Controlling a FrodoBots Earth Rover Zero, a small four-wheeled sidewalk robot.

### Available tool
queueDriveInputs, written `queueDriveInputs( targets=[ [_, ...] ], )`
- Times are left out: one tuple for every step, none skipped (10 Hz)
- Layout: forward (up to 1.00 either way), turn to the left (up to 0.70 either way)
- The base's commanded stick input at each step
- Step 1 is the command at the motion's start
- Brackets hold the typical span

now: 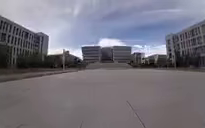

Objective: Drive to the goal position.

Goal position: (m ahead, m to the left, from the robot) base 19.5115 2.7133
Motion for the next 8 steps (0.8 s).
queueDriveInputs(
  targets=[
    [0.7, 0.0],
    [0.7, 0.0],
    [0.7, 0.0],
    [0.7, 0.0],
    [0.7, 0.06],
    [0.7, 0.27],
    [0.7, 0.32],
    [0.7, 0.17]
  ],
)
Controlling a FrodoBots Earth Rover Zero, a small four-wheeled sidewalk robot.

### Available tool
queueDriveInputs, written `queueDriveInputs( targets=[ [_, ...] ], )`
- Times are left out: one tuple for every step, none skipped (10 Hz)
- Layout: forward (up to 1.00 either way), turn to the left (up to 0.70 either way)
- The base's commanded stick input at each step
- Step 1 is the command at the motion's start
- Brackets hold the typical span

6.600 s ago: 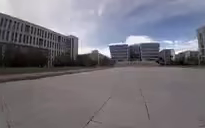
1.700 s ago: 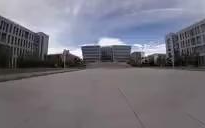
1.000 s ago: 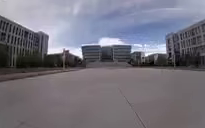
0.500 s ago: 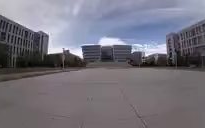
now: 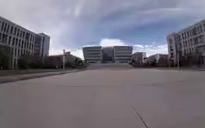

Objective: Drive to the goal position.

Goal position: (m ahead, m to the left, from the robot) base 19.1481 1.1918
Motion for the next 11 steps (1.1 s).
queueDriveInputs(
  targets=[
    [0.7, 0.02],
    [0.7, 0.0],
    [0.7, 0.0],
    [0.7, 0.0],
    [0.7, 0.0],
    [0.7, 0.0],
    [0.7, -0.16],
    [0.7, -0.28],
    [0.7, -0.31],
    [0.7, -0.29],
    [0.7, -0.26]
  ],
)
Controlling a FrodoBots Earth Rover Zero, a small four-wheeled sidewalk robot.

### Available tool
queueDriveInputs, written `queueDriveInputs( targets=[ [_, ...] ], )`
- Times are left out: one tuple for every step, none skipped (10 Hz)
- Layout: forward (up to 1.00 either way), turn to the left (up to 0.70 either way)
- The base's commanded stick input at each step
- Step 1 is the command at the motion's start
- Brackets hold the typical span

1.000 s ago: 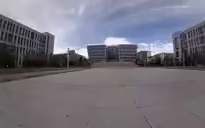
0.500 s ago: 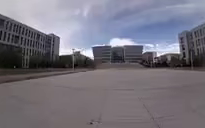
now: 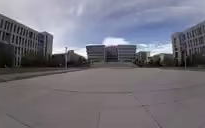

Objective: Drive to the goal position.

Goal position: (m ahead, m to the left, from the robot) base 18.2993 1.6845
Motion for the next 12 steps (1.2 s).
queueDriveInputs(
  targets=[
    [0.7, -0.12],
    [0.7, 0.0],
    [0.7, 0.0],
    [0.7, 0.0],
    [0.7, 0.0],
    [0.7, 0.0],
    [0.7, 0.0],
    [0.7, 0.0],
    [0.7, 0.0],
    [0.7, 0.0],
    [0.71, 0.0],
    [0.84, 0.0]
  ],
)
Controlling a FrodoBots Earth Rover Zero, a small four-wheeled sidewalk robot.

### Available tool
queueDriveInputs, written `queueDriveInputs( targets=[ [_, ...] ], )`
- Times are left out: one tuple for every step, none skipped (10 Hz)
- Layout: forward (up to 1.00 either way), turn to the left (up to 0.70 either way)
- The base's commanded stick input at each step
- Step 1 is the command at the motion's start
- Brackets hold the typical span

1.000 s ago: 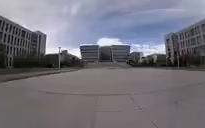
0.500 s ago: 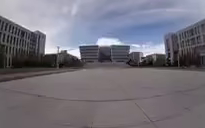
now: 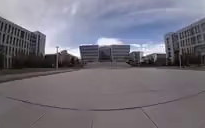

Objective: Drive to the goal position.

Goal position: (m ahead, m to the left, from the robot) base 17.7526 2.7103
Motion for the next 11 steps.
queueDriveInputs(
  targets=[
    [0.85, 0.0],
    [0.85, 0.0],
    [0.85, 0.0],
    [0.85, 0.0],
    [0.85, 0.0],
    [0.85, 0.07],
    [0.85, 0.18],
    [0.85, 0.28],
    [0.85, 0.0],
    [0.85, 0.0],
    [0.85, 0.0]
  ],
)
